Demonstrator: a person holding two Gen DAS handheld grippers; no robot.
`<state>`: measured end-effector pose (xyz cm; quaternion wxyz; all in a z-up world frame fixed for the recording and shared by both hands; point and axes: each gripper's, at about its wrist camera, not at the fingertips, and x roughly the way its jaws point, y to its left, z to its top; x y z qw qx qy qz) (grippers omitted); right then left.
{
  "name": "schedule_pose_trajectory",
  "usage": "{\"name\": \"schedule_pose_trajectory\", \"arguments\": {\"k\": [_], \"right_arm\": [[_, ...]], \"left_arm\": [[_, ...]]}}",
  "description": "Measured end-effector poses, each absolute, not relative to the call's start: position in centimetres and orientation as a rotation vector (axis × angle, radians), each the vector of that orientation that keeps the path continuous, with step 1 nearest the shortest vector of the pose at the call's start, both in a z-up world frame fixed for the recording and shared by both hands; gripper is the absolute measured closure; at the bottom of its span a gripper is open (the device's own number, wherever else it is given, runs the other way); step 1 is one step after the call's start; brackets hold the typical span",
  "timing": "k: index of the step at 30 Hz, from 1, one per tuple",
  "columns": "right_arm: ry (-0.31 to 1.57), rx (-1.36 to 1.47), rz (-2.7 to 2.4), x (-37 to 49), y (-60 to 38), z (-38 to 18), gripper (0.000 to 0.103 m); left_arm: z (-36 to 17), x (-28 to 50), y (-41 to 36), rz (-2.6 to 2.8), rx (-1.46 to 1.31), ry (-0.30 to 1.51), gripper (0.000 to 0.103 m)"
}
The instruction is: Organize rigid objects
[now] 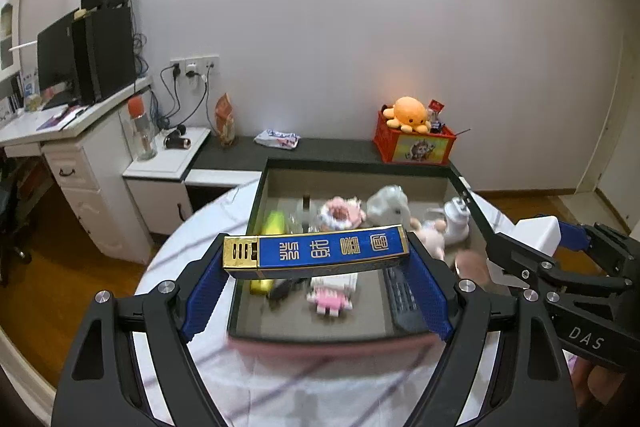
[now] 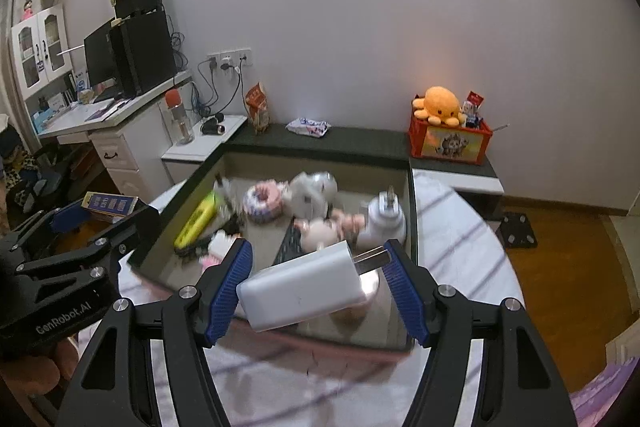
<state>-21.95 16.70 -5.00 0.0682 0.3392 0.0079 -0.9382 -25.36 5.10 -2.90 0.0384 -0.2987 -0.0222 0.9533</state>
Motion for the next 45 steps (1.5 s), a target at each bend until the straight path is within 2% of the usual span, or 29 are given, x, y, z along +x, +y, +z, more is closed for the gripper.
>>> {"name": "schedule_pose_trajectory", "arguments": {"k": [7,15,25,28,34,38,45], "right_arm": [[0.019,1.053,-2.826,-25.7,17.0,-6.0,0.035],[0.005,1.157,-2.800,-30.0,17.7,-9.4,0.034],[-0.011,1.182,-2.791,-31.2,18.2,-10.9,0.034],[-0.004,1.185,-2.795,-31.2,18.1,-10.9,0.024],[-0.079,1.181,-2.790,-30.5,19.0,-10.5,0.016],[-0.129,1.154,-2.822,-29.6,19.5,-9.5,0.000],[-0.175,1.098,-2.839,-27.4,19.3,-7.4,0.000]], "left_arm": [[-3.8,-29.2,5.3,2.911,-0.938,-0.034,0.019],[-7.6,-33.3,5.9,2.853,-1.055,-0.020,0.019],[-10.0,-35.0,6.7,2.824,-1.146,0.015,0.018],[-9.8,-34.8,6.9,2.842,-1.154,0.047,0.016],[-8.8,-33.9,6.3,2.863,-1.130,0.049,0.005],[-7.4,-32.6,5.9,2.908,-1.068,0.045,0.000],[-5.1,-29.9,5.5,2.953,-1.008,0.061,0.000]]}}
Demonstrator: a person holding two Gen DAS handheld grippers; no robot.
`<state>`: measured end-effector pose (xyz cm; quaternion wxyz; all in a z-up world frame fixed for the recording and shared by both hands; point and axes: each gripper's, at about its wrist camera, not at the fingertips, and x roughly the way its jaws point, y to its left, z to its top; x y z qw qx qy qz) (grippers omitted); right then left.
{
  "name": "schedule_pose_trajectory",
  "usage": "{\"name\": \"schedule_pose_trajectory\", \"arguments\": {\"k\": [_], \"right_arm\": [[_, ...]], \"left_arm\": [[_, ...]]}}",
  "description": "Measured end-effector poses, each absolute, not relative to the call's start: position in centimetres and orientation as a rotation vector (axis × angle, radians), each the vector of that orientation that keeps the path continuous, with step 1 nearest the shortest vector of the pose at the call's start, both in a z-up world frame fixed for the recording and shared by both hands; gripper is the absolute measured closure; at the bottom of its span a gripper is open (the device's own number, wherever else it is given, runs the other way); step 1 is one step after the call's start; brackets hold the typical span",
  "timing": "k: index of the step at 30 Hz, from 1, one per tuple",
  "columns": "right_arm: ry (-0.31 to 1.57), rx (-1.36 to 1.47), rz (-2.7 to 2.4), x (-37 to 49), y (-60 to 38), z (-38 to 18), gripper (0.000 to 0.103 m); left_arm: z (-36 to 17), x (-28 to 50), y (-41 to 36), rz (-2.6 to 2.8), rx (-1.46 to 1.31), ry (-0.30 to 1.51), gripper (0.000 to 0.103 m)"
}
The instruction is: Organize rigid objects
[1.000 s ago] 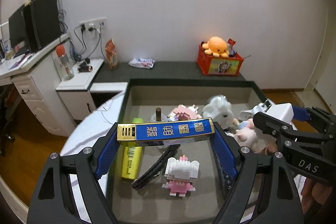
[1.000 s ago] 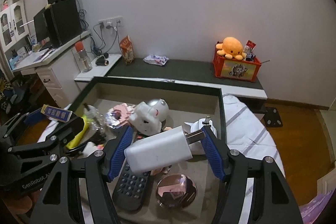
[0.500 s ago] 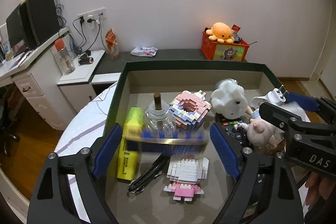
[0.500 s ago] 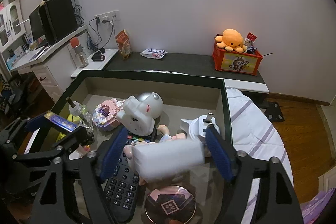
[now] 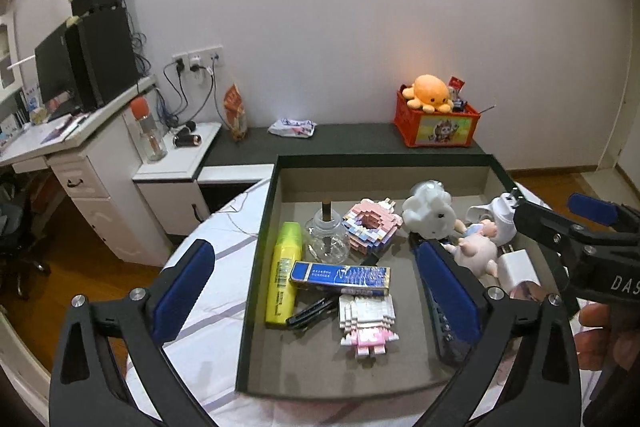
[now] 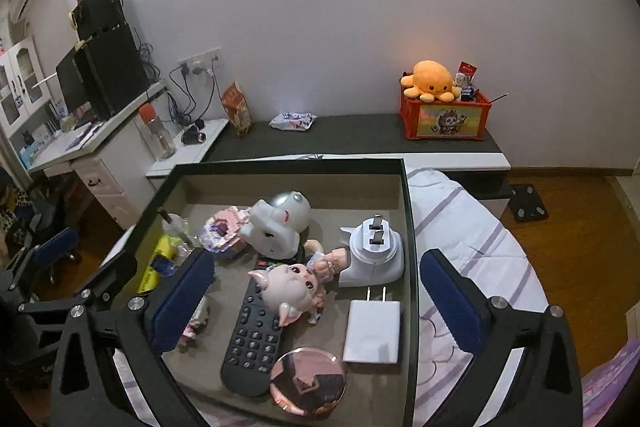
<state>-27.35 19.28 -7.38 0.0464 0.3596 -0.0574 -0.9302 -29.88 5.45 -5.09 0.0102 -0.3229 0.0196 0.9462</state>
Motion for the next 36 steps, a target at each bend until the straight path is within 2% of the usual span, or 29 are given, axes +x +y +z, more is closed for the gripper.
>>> {"name": "schedule_pose_trajectory", "arguments": {"k": [10,25,36], "right_arm": [[-0.173,1.009,-2.886,-21.4,18.6,-4.0,0.000],[-0.160,0.799,-2.997,-7.0,17.7,1.2,0.000],[-0.168,0.709,-3.053,2.0,17.4,2.5,0.000]], "left_arm": [[-1.6,-23.8,4.9,3.001,-0.910,0.050,0.000],[3.8,-11.0,5.1,3.056,-0.721,0.063,0.000],[5.2,-2.2,5.7,3.050,-0.705,0.076,0.000]]}}
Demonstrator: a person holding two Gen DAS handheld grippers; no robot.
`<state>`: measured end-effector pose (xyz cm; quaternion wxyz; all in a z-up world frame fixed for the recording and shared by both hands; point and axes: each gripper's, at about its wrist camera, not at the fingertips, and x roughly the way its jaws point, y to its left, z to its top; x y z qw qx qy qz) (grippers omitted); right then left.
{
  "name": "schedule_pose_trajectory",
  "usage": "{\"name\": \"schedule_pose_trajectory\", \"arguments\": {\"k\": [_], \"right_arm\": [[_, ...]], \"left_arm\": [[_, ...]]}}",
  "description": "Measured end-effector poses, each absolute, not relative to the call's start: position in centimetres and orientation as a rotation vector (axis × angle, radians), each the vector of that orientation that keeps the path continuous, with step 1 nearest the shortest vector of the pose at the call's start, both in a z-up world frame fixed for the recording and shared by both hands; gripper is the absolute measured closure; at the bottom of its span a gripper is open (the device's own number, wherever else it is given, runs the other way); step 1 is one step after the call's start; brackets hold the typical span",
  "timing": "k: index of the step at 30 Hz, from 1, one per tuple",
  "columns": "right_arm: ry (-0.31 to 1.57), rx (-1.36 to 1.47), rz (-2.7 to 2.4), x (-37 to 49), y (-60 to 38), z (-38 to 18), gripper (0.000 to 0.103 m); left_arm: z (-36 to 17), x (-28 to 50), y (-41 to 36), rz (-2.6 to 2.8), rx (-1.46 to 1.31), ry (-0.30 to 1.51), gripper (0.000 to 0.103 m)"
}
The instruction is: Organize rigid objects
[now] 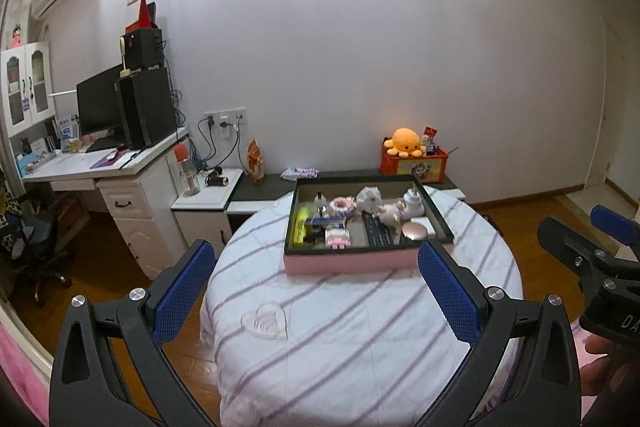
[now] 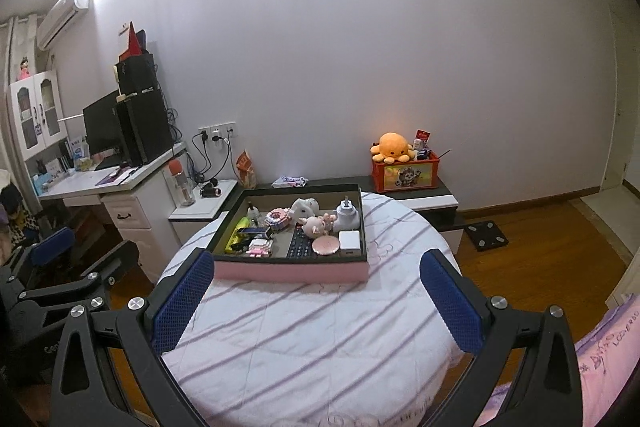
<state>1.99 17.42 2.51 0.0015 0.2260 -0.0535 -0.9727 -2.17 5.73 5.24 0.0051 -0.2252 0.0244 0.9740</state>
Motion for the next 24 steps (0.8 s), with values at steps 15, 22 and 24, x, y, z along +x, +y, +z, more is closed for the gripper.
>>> {"name": "schedule_pose_trajectory", "arguments": {"k": [15,22,24], "right_arm": [[-0.150,0.670,-3.067,7.3,16.4,2.8,0.000],[-0.123,0.657,-3.053,8.1,15.4,2.9,0.000],[-0.123,0.656,-3.050,8.2,15.3,2.9,0.000]], "left_arm": [[6.3,4.5,5.4,3.114,-0.658,0.055,0.000],[6.5,5.3,5.1,3.135,-0.645,0.055,0.000],[6.4,5.2,4.9,3.138,-0.656,0.051,0.000]]}}
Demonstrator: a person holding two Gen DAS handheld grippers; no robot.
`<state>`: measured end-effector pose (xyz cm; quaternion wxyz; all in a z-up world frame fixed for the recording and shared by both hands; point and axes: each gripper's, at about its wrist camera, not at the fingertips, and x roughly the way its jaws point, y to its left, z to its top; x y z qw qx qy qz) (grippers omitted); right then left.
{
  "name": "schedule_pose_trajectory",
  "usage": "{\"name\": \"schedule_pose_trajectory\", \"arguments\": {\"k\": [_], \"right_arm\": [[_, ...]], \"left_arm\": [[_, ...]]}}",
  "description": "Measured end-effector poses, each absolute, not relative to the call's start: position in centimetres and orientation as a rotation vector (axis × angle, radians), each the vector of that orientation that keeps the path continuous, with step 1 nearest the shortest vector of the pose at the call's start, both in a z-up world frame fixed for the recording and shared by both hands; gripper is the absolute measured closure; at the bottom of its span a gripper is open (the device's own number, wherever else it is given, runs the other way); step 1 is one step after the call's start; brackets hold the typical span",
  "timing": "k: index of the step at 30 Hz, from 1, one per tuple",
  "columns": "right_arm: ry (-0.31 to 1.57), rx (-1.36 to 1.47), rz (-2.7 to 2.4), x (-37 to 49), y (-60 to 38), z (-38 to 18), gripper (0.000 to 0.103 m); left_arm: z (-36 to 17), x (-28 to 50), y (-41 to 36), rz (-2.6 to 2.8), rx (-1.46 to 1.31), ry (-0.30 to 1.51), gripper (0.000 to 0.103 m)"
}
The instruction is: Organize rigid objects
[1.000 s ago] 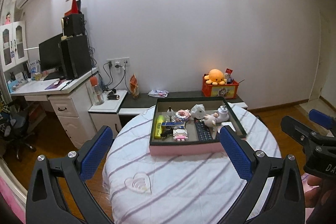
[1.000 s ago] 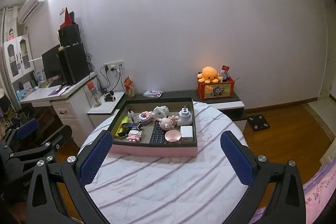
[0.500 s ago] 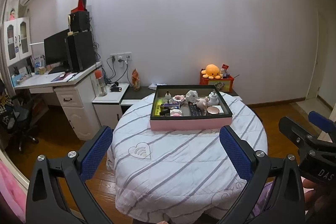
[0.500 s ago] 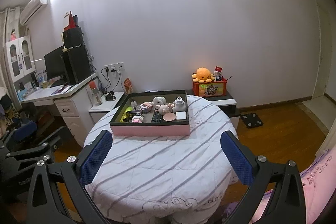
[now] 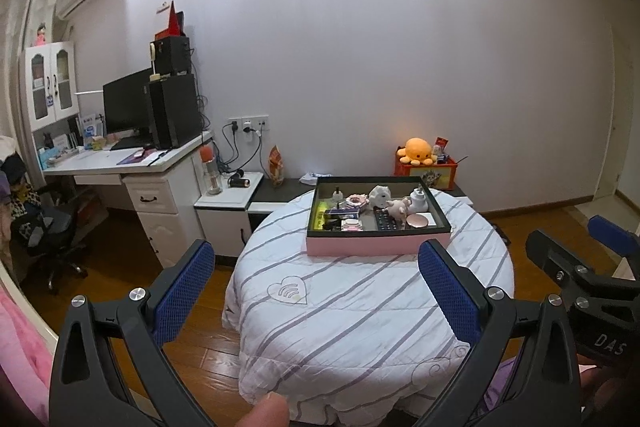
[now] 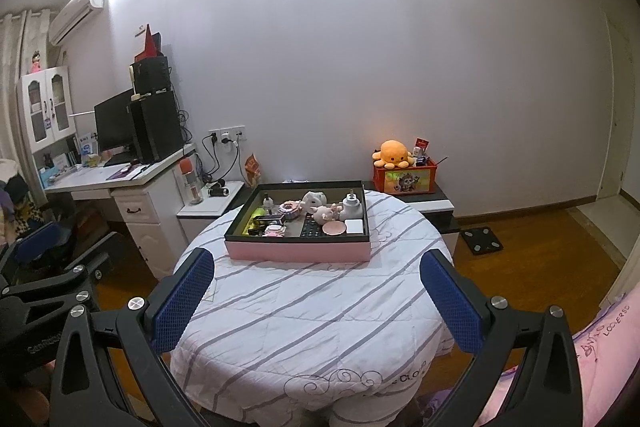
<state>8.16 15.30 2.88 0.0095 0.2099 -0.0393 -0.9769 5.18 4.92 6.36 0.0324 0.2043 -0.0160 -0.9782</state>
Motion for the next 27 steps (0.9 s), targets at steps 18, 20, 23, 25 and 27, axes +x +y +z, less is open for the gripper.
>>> {"name": "schedule_pose_trajectory", "arguments": {"k": [18,20,23,25,27], "right_arm": [[-0.115,0.677,-3.038,7.80,15.06,2.49,0.000],[-0.116,0.679,-3.041,7.78,15.03,2.49,0.000],[-0.120,0.684,-3.040,7.73,15.04,2.37,0.000],[-0.121,0.690,-3.042,7.72,15.06,2.30,0.000],[-0.126,0.693,-3.042,7.68,15.14,2.24,0.000]], "left_arm": [[5.72,4.35,5.17,-2.988,0.664,-0.082,0.000],[5.73,4.34,5.29,-3.000,0.669,-0.084,0.000],[5.78,4.25,5.31,-3.014,0.674,-0.067,0.000],[5.79,4.22,5.15,-3.023,0.674,-0.049,0.000],[5.88,4.29,4.95,-3.029,0.666,-0.034,0.000]]}}
